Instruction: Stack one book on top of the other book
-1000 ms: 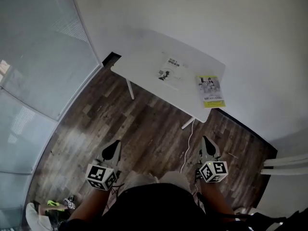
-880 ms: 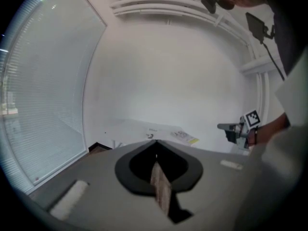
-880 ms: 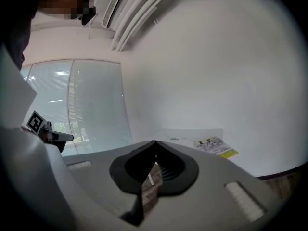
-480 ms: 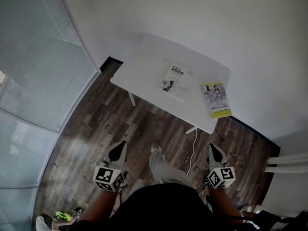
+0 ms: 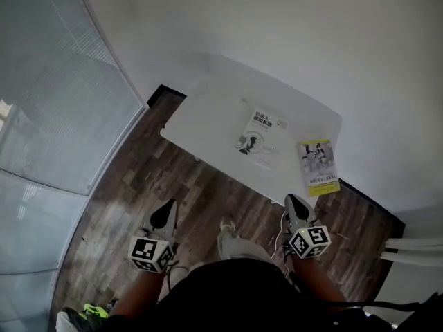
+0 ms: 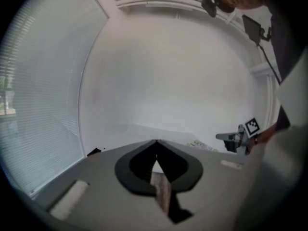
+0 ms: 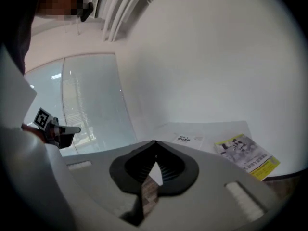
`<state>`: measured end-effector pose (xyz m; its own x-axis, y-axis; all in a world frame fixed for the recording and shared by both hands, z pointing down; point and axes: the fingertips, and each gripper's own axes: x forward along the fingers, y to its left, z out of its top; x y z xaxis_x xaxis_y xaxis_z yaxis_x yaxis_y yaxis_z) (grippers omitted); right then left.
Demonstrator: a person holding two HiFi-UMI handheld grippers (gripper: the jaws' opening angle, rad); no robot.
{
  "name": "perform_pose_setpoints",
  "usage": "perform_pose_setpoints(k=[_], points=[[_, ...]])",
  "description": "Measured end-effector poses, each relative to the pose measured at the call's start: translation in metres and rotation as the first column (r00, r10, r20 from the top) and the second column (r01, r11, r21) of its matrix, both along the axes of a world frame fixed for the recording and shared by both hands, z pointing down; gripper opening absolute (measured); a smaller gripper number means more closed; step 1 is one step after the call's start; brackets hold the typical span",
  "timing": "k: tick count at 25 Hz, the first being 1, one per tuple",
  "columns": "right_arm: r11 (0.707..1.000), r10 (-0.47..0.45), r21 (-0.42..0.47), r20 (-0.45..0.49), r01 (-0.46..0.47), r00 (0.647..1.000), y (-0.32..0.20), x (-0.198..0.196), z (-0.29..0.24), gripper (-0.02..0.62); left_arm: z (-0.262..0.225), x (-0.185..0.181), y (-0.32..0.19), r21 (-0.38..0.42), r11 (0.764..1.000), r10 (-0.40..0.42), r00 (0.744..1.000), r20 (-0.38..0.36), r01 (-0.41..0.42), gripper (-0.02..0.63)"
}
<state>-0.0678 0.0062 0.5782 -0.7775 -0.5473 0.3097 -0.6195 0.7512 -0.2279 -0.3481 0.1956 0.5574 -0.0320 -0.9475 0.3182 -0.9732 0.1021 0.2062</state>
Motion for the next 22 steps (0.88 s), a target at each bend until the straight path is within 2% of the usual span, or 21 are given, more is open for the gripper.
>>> perform_pose_setpoints(k=[2,7,11,16,19,22], points=[[1.0,0.012,-0.015,0.044,-0.011,0.999,-0.023,-0.013,0.0,0.003,-0.003,-0.011,-0.022,-0.005,1.0,0.006,1.0,0.018,-0.006,0.003],[0.999,0.007,0.035,0.079,-0.009,0.997,-0.062,-0.034,-0.003,0.002,-0.011,-0.024,-0.07,0.005,0.999,0.044,0.995,0.092,-0.045,0.003],[0.999,0.038,0.013,0.081,-0.04,0.996,-0.091,-0.041,0.007,0.003,-0.007,-0.028,-0.103,0.006,0.998,0.063,0.995,0.071,-0.064,0.003],[0.998,0.065,-0.001,0.053,-0.065,0.996,-0.101,-0.041,0.01,0.003,0.008,-0.026,-0.138,-0.053,0.987,0.154,0.986,0.065,-0.151,0.003],[0.994,0.104,0.007,0.088,-0.105,0.991,-0.114,-0.041,0.007,0.003,0.009,-0.032,-0.17,-0.036,0.977,0.214,0.974,0.071,-0.212,0.003],[0.984,0.177,0.011,0.092,-0.178,0.98,-0.13,-0.04,0.005,0.002,0.004,-0.036,-0.208,-0.032,0.954,0.3,0.95,0.09,-0.298,0.003]])
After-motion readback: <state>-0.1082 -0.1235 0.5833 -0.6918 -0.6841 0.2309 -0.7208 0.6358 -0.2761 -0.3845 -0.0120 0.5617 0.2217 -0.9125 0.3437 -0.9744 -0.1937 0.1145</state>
